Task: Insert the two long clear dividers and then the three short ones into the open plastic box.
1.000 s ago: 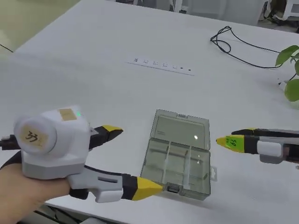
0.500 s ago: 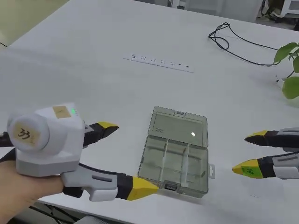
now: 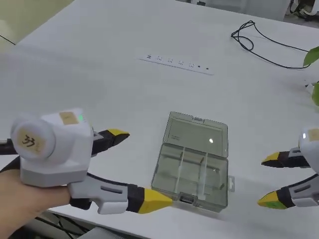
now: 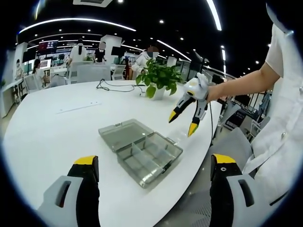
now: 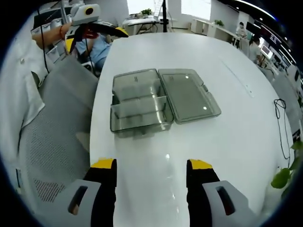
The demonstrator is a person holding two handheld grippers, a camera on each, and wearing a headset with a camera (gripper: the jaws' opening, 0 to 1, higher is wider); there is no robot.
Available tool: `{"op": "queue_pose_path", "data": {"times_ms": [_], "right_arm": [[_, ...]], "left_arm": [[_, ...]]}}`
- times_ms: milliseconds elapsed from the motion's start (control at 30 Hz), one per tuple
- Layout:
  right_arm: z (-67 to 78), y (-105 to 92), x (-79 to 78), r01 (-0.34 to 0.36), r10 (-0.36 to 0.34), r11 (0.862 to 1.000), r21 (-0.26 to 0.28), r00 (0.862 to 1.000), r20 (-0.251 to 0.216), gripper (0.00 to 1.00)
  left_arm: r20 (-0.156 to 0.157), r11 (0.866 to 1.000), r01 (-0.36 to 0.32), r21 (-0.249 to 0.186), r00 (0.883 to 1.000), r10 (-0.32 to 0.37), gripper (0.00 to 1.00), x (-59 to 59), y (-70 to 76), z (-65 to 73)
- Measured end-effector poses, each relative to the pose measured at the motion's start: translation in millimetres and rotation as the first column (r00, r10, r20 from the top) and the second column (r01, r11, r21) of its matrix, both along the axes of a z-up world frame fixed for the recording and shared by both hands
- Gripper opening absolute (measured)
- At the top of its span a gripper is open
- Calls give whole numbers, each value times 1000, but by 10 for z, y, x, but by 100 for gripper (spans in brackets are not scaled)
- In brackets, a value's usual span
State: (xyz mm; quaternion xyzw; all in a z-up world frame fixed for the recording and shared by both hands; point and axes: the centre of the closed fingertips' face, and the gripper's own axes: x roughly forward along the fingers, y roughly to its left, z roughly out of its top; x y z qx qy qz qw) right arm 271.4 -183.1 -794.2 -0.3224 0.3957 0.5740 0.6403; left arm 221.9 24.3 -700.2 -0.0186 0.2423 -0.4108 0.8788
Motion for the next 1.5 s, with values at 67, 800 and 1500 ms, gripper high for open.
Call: {"op": "queue_pose_path", "data": {"times_ms": [67, 800, 1500], "right_arm": [[-60, 7, -2, -17, 17, 1000, -6, 1000, -3, 57], [-608, -239, 92, -201, 206, 955, -219, 979, 0, 42], [-613, -237, 130, -203, 215, 948, -244, 976, 22, 33]], "left_arm": [[-1, 1000, -4, 0, 1000, 4, 100, 5, 10, -3], [-14, 1000, 0, 0, 1000, 0, 100, 23, 2, -26], [-18, 1000, 7, -2, 1000, -7, 100, 55, -15, -31]]}}
